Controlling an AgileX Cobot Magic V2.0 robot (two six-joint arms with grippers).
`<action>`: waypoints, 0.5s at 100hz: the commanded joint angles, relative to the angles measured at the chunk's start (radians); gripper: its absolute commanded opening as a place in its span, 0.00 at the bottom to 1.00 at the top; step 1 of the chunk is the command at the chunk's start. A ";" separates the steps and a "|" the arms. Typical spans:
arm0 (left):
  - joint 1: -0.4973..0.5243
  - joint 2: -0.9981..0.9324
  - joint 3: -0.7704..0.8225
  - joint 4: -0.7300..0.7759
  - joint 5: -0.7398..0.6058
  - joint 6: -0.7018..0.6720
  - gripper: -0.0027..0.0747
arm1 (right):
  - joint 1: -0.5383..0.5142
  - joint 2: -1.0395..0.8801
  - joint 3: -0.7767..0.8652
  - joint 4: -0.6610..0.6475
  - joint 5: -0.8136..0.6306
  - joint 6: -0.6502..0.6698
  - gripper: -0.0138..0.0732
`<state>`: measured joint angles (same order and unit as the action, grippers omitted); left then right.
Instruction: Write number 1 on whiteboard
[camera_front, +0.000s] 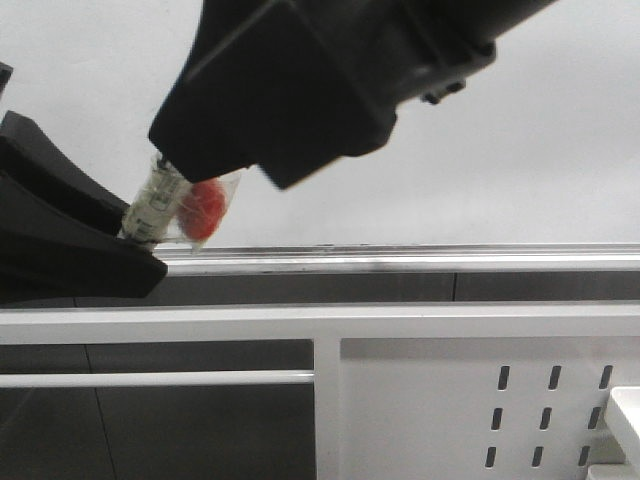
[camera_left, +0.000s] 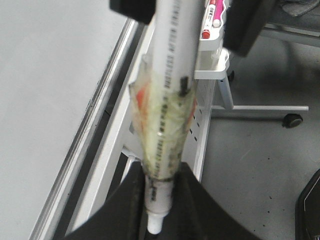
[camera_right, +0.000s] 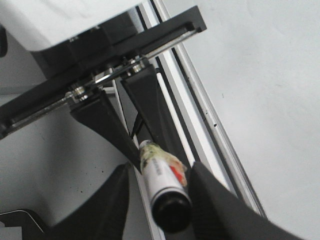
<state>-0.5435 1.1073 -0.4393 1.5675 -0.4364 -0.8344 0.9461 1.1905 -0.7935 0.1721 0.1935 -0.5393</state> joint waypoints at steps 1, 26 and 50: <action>-0.006 -0.017 -0.029 -0.013 -0.022 -0.010 0.01 | 0.002 -0.018 -0.039 -0.008 -0.076 -0.001 0.41; -0.006 -0.017 -0.029 -0.013 -0.023 -0.010 0.01 | 0.002 -0.018 -0.039 -0.008 -0.076 -0.001 0.22; -0.006 -0.017 -0.029 -0.013 -0.023 -0.022 0.01 | 0.002 -0.018 -0.039 -0.006 -0.076 -0.001 0.07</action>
<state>-0.5435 1.1073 -0.4393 1.5768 -0.4381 -0.8285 0.9461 1.1905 -0.7953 0.1721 0.1919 -0.5393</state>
